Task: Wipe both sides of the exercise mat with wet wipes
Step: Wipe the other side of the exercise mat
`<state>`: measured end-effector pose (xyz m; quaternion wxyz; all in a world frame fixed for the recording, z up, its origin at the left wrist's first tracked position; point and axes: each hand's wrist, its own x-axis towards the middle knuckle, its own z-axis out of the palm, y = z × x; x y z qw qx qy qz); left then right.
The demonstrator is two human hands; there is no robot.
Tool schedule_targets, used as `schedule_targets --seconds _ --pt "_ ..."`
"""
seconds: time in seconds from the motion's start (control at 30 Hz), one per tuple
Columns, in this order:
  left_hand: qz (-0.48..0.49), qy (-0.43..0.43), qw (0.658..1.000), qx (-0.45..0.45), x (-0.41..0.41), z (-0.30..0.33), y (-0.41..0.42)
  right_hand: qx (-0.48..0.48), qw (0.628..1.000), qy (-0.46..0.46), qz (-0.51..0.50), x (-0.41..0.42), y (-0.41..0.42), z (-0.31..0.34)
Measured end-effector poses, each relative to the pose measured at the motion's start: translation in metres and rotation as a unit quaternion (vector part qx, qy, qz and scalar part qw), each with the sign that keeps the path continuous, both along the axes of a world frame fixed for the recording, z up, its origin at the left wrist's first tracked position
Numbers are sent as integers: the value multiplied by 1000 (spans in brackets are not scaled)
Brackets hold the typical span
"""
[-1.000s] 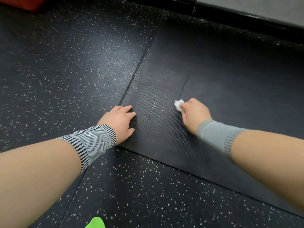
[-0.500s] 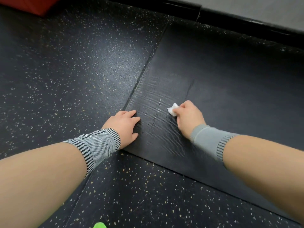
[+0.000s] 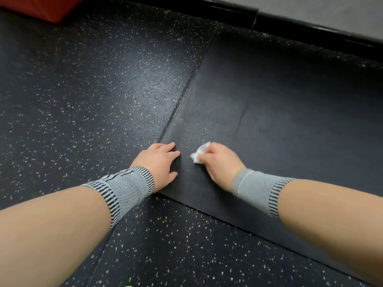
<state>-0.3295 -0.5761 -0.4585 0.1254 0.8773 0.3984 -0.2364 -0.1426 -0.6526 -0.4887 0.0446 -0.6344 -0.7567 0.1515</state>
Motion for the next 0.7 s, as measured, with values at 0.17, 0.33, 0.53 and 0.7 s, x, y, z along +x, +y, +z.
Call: schedule_targets --seconds 0.17,0.33,0.53,0.7 --pt "6 -10 1000 -2 -2 -3 0 21 1000 -2 12 22 22 2" --pt "1 -17 1000 -1 -3 -3 2 44 998 -5 -52 12 24 -6" --pt "11 -42 999 -2 -8 -6 2 20 996 32 76 7 24 -1" --pt "7 -52 999 1 -10 -6 2 17 987 -39 -157 24 60 -1"
